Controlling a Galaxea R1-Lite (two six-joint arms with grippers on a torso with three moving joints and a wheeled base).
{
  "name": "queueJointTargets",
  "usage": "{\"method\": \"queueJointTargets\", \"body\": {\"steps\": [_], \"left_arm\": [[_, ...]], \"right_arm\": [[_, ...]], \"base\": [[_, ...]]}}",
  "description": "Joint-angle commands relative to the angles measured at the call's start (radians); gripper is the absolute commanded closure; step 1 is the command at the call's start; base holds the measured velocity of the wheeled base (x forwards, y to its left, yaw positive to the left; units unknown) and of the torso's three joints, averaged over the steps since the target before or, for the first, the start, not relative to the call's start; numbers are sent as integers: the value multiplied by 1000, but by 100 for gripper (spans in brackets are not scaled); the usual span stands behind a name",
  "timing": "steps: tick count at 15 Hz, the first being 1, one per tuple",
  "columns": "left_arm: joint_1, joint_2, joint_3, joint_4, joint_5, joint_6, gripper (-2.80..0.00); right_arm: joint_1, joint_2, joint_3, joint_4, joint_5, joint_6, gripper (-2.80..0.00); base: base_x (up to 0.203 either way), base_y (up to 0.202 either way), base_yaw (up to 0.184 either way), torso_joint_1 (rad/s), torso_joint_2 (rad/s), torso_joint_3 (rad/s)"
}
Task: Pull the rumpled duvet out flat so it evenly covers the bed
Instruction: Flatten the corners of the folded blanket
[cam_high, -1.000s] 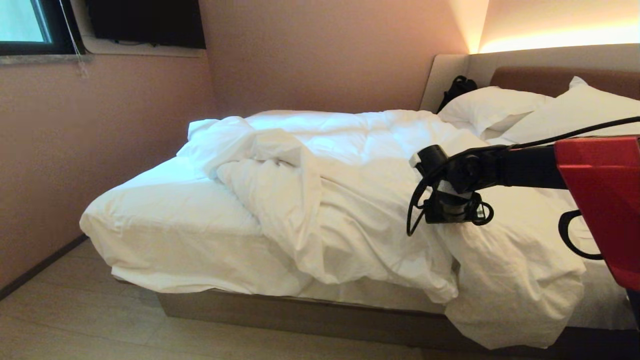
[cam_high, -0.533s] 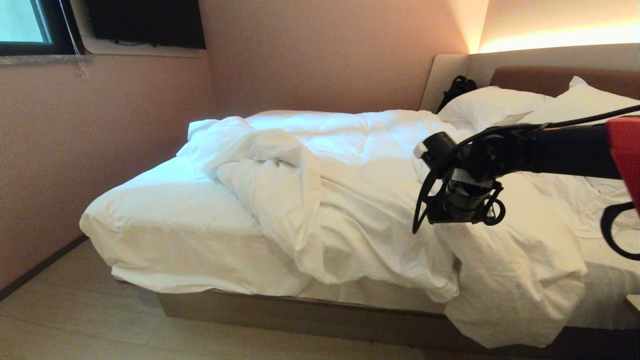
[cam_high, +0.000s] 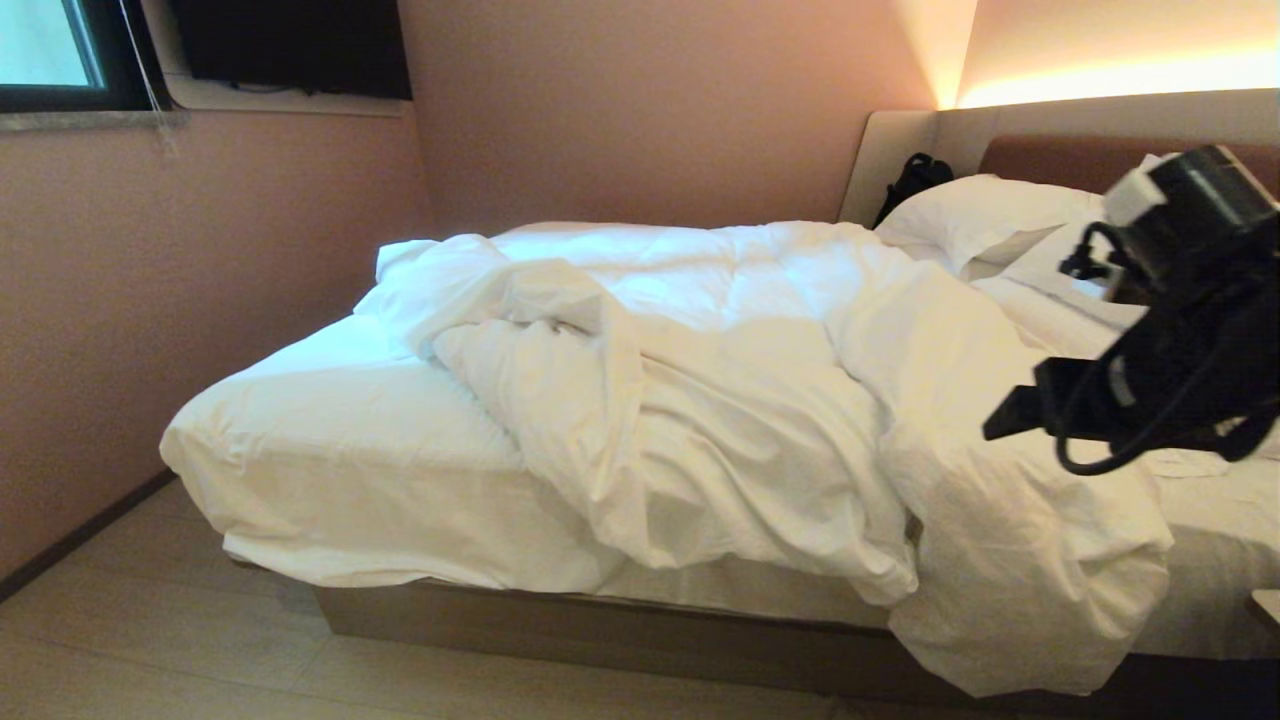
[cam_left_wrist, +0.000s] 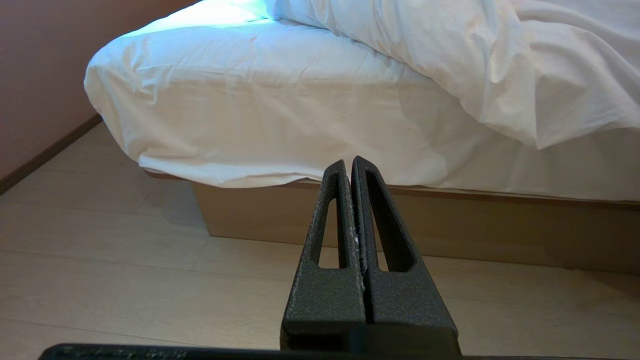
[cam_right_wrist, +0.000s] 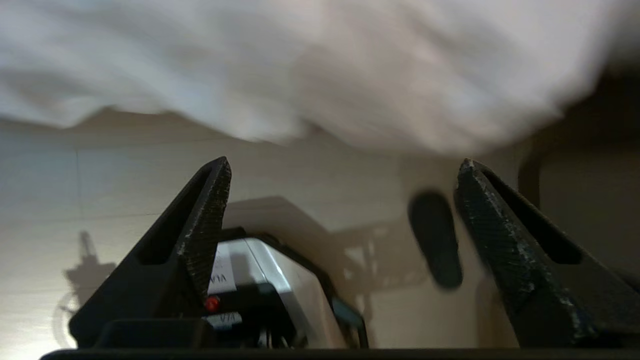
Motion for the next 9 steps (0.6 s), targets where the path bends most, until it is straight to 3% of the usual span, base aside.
{"method": "queueJointTargets", "body": {"steps": [1,2,6,9], "left_arm": [[0,1,-1,0,0,0,0],[0,1,0,0,0,0,0],[0,0,-1,0,0,0,0],[0,1,0,0,0,0,0]], "right_arm": [[-146,-163,120,-46,355,-167,-280],[-249,-196,189,-85,429,-226,0],[-616,-229,414,-247,771,-442,0],[-745,-103,498,-331,947,-569,0]], "base": [[0,0,0,0,0,0],[0,0,0,0,0,0],[0,0,0,0,0,0],[0,0,0,0,0,0]]}}
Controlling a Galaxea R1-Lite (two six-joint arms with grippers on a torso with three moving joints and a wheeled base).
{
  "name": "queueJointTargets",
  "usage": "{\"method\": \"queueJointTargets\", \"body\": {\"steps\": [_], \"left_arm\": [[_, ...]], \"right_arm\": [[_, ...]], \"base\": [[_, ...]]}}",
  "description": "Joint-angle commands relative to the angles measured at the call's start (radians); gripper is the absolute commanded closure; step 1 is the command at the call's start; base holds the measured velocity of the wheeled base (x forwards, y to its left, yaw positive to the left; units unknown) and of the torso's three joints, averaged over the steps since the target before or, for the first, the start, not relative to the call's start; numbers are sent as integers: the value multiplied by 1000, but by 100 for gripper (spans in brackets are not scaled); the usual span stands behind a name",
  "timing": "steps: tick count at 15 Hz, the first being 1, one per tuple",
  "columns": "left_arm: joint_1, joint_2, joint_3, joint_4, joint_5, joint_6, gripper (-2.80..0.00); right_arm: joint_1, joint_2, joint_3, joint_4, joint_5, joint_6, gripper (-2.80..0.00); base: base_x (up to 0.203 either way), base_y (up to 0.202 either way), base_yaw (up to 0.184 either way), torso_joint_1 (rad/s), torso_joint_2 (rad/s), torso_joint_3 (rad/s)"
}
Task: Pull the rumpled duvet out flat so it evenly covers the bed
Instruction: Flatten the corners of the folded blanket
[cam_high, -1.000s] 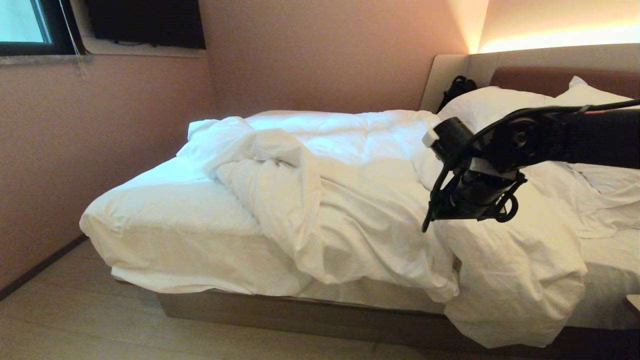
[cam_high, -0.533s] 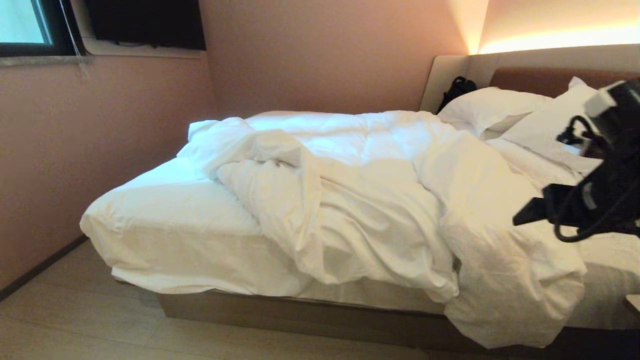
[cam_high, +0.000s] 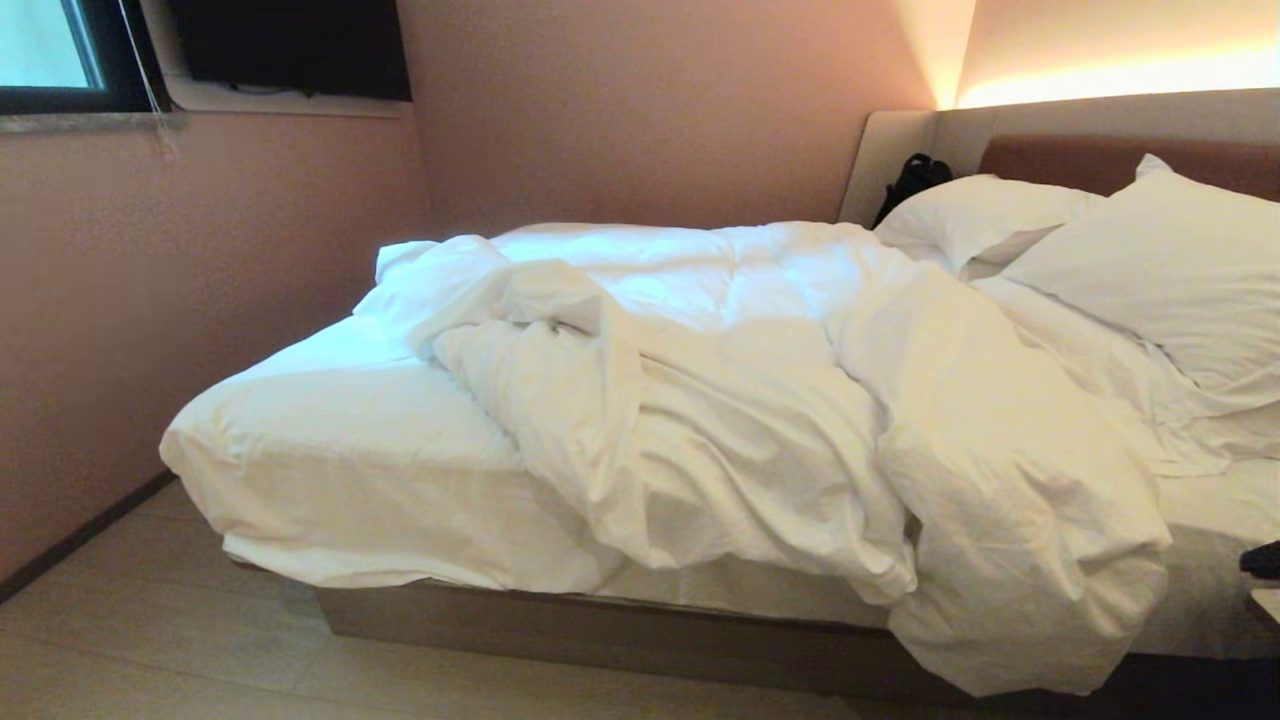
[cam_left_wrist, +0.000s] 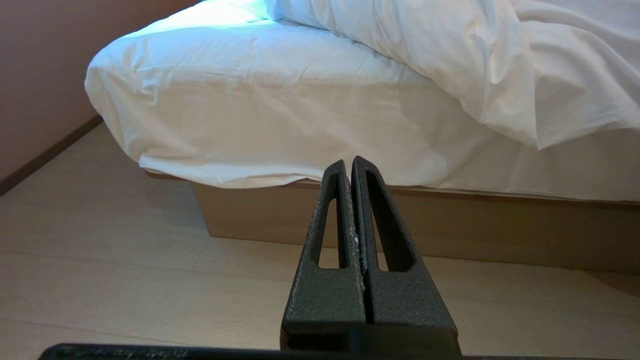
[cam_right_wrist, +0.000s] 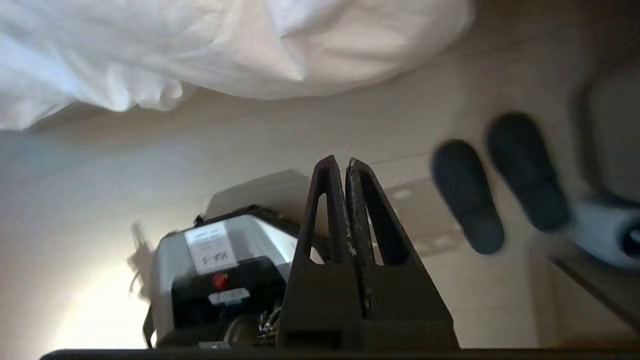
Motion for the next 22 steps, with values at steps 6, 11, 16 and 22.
{"method": "queueJointTargets", "body": {"steps": [6,11,16,22], "left_arm": [[0,1,1,0,0,0,0],[0,1,-1,0,0,0,0],[0,0,-1,0,0,0,0],[0,1,1,0,0,0,0]], "right_arm": [[-175,307,53,-207,511,-368,0],[-273,474,62,-322,523,-526,0],[-343,635,34,-514,532,-564,0],[-386,800,-157,-556,524,-568,0]], "base": [[0,0,0,0,0,0],[0,0,0,0,0,0],[0,0,0,0,0,0],[0,0,0,0,0,0]]}}
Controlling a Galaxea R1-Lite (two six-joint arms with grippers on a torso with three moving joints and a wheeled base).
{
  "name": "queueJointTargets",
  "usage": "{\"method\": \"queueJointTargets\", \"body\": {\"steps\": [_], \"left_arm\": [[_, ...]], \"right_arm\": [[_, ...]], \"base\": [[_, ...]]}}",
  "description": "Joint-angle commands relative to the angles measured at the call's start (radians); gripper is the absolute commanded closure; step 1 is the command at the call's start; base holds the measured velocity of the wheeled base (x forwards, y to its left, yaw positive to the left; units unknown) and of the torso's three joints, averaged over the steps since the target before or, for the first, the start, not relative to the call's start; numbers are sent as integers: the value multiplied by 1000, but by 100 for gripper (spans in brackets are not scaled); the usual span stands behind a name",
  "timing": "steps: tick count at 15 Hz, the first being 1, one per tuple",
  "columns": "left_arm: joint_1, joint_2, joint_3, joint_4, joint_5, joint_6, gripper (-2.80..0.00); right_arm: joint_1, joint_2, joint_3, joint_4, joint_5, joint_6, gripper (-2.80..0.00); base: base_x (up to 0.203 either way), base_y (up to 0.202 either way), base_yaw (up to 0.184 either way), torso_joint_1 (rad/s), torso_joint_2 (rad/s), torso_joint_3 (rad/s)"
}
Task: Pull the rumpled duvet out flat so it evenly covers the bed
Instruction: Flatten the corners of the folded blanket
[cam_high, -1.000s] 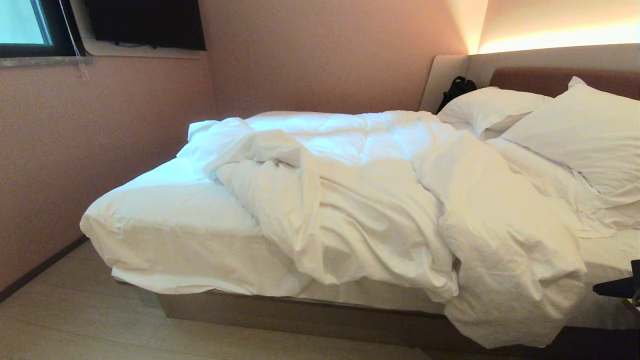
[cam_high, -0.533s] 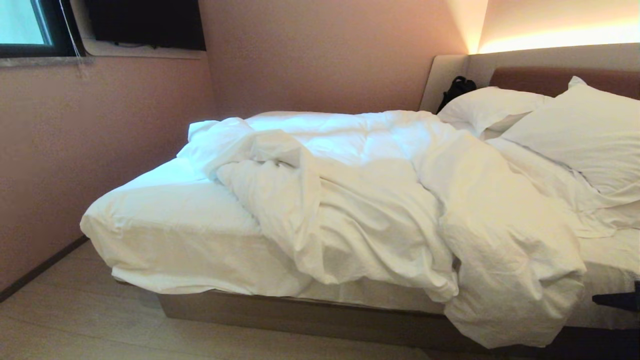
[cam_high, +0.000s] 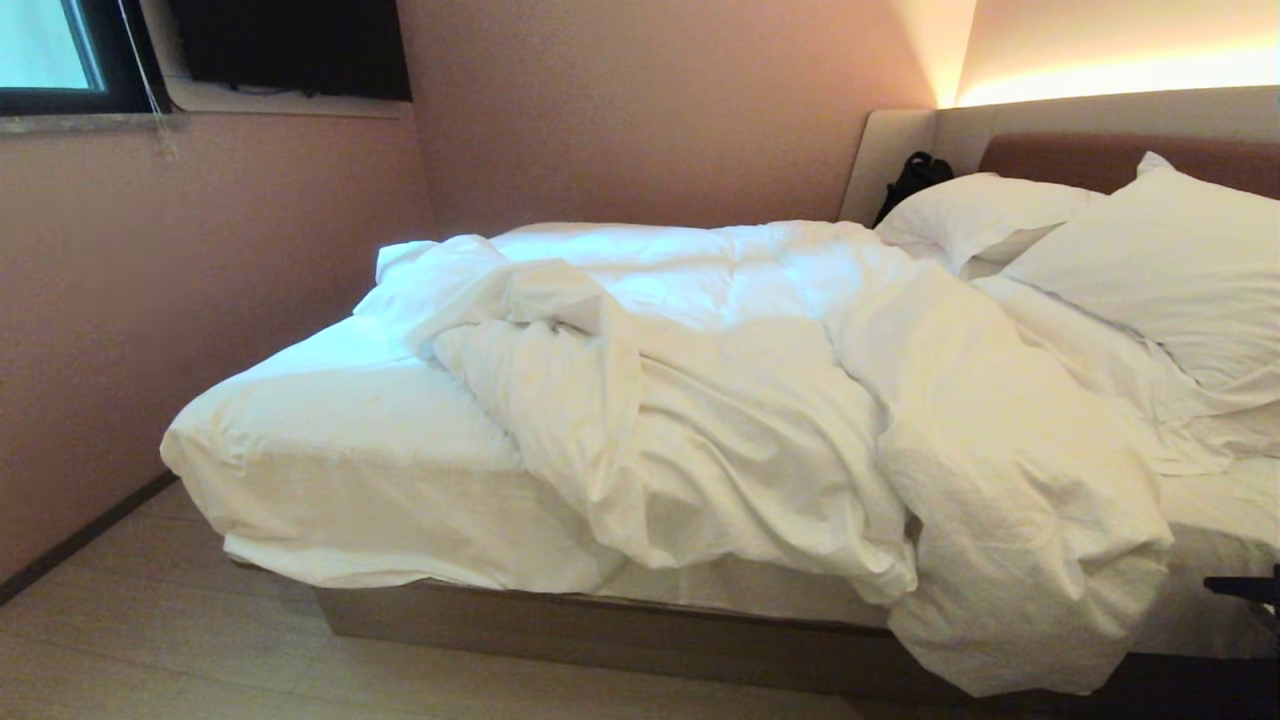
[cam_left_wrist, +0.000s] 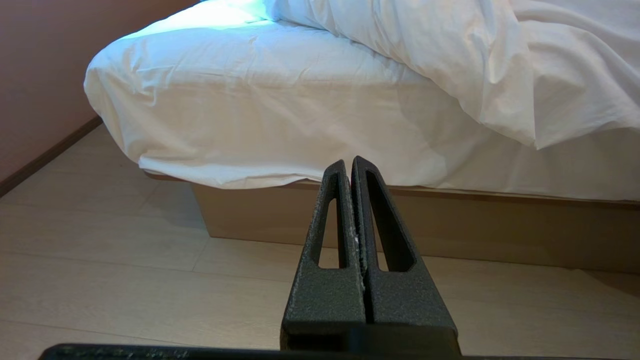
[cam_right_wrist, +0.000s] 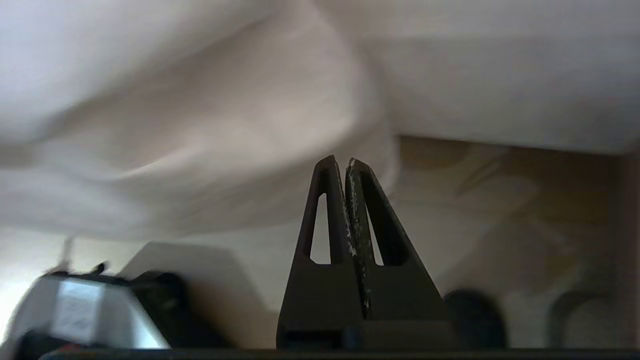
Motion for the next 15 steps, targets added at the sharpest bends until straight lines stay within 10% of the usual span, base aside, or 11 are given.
{"method": "queueJointTargets", "body": {"steps": [1,2,15], "left_arm": [[0,0,-1,0,0,0,0],[0,0,-1,0,0,0,0],[0,0,0,0,0,0,0]], "right_arm": [[-4,52,-30,-12,4,-6,0],[-4,79,-51,-12,3,-19,-280],[63,206,-58,-87,2,-91,-280]], "base": [[0,0,0,0,0,0],[0,0,0,0,0,0],[0,0,0,0,0,0]]}}
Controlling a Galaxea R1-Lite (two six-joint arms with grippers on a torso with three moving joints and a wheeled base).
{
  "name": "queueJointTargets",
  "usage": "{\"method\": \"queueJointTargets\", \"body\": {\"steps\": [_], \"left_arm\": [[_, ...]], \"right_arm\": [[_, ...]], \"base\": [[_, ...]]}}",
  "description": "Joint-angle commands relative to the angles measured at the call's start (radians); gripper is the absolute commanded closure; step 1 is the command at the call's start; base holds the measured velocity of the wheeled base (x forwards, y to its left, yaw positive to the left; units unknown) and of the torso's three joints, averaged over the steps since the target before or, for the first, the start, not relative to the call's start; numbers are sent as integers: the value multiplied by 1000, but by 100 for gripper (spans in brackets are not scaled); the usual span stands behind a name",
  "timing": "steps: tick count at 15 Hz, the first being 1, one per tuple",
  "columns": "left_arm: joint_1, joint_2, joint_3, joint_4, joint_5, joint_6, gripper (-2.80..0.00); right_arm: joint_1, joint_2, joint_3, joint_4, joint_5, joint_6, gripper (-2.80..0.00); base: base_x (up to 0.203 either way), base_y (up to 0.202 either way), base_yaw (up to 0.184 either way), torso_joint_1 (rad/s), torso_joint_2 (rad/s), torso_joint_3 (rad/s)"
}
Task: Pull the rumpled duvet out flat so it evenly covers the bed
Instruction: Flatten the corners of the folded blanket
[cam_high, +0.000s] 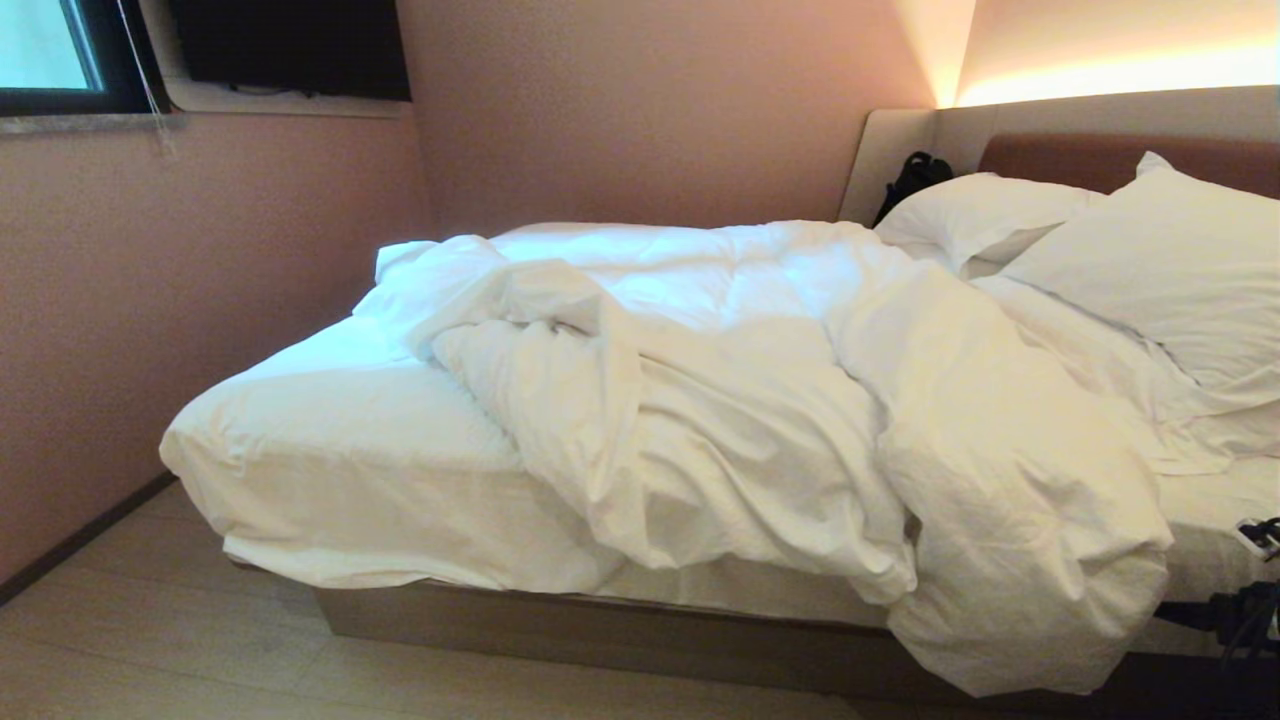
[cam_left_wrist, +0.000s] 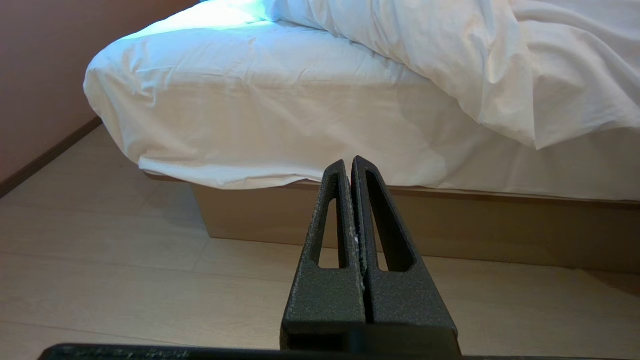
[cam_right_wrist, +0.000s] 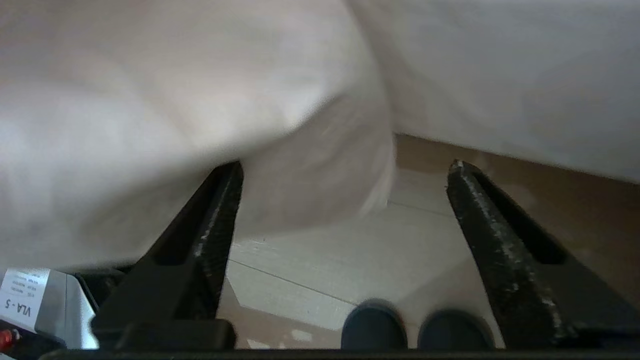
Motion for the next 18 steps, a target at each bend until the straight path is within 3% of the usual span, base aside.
{"method": "queueJointTargets", "body": {"steps": [1,10,18], "left_arm": [[0,1,0,0,0,0,0],[0,1,0,0,0,0,0],[0,1,1,0,0,0,0]], "right_arm": [[14,9,2,-7,6,-4,-280],[94,10,138,-189,4,-27,-280],[170,63,41,-200,-28,-20,-280]], "base": [[0,0,0,0,0,0],[0,0,0,0,0,0],[0,0,0,0,0,0]]}}
